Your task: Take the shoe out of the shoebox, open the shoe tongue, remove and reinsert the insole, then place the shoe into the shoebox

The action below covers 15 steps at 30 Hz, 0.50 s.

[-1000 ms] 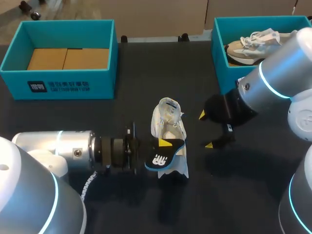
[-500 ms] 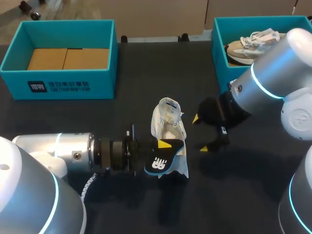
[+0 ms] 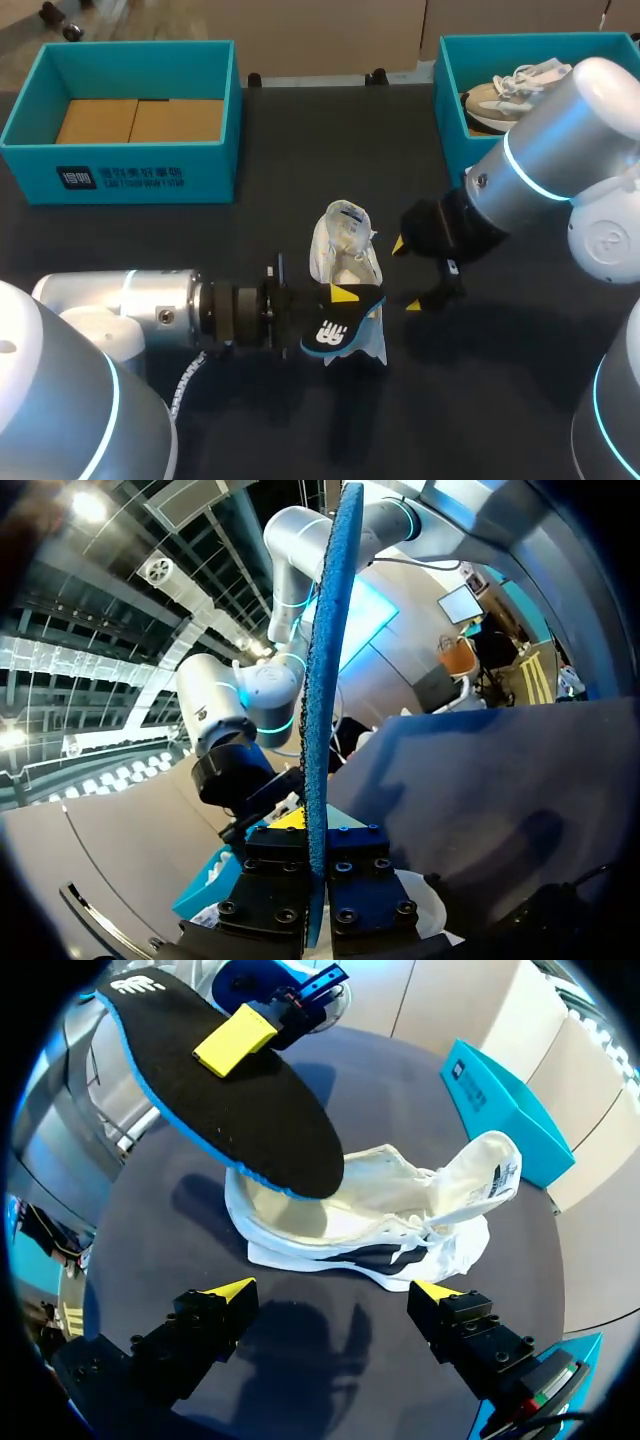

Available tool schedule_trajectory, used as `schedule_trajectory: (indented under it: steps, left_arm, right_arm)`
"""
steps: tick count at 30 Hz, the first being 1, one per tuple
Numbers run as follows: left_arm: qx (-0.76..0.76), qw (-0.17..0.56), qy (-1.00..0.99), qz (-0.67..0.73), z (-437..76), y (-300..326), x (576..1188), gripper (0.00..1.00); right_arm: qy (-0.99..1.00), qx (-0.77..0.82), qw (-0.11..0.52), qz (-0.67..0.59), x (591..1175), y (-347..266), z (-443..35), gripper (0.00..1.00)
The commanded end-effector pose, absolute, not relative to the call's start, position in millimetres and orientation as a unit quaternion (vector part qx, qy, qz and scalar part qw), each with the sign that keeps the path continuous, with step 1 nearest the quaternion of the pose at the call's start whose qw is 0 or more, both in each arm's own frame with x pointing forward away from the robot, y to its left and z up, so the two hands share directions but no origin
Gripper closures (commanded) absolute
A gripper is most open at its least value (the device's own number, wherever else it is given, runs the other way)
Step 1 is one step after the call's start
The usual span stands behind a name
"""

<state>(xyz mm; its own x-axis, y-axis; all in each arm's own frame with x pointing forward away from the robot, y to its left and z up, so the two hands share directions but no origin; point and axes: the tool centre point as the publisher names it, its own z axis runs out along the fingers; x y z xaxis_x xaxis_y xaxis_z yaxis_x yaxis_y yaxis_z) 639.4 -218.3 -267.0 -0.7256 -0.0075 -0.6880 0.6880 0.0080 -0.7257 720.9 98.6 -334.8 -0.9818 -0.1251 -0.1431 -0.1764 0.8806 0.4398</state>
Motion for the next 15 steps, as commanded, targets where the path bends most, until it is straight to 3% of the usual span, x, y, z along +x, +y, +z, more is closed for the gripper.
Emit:
schedule_trajectory:
  steps: [1, 15]
  left_arm:
    - [0.257, 0.261, 0.659, -0.656, -273.4, -231.4, 645.4, 1.0]
    - [0.249, 0.25, 0.665, -0.658, -280.8, -234.9, 636.4, 1.0]
  right_arm:
    - [0.968, -0.077, 0.058, 0.23, 719.4, 100.2, -335.9, 0.0]
    - [0.968, -0.077, 0.058, 0.23, 719.4, 100.2, -335.9, 0.0]
